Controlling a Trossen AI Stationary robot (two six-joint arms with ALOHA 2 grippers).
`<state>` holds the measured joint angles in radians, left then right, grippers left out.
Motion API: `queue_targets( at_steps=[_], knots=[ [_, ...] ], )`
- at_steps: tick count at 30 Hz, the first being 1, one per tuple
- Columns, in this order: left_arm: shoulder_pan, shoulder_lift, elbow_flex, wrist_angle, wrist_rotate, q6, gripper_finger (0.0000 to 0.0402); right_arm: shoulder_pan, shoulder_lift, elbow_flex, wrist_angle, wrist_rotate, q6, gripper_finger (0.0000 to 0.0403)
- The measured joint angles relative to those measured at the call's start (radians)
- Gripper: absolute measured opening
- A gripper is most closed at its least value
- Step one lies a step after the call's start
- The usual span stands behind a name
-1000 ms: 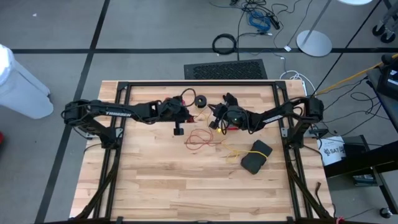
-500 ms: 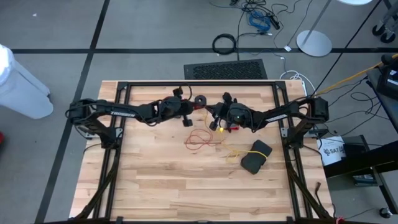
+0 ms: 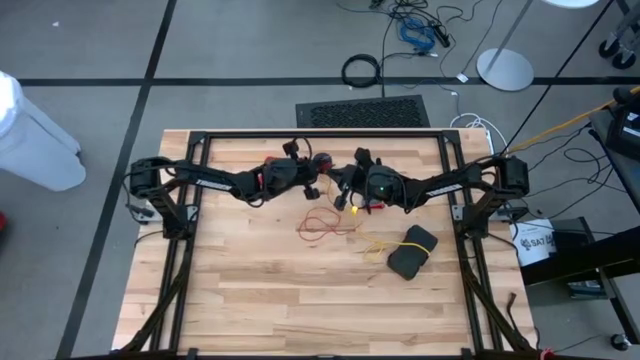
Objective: Coil cords
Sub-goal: Coil the red wire onto spool
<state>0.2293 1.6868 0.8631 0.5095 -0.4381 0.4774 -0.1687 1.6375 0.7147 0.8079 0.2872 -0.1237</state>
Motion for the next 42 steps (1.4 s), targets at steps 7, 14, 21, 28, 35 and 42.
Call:
queue_targets(
  at_steps=[7,14,21,28,35,42],
  knots=[
    [-0.003,0.003,0.001,0.12,-0.008,-0.033,0.0,0.004,0.0,0.001,0.013,0.006,-0.019,0.0],
    [-0.004,0.003,0.001,0.191,-0.007,-0.102,0.0,0.004,0.0,0.001,0.016,0.006,-0.045,0.0],
    [-0.017,0.003,0.001,0.271,-0.002,-0.132,0.0,0.008,0.0,0.002,0.019,0.043,-0.079,0.0],
    [-0.028,0.003,0.001,0.323,0.0,-0.134,0.0,0.007,0.045,0.002,0.058,0.056,-0.083,0.0],
    [-0.028,0.004,0.001,0.328,0.014,-0.18,0.0,0.007,0.079,0.002,0.065,0.088,-0.112,0.0],
    [-0.028,-0.043,0.001,0.216,0.072,-0.177,0.0,0.009,0.081,0.001,0.033,0.15,-0.177,0.0]
  ],
)
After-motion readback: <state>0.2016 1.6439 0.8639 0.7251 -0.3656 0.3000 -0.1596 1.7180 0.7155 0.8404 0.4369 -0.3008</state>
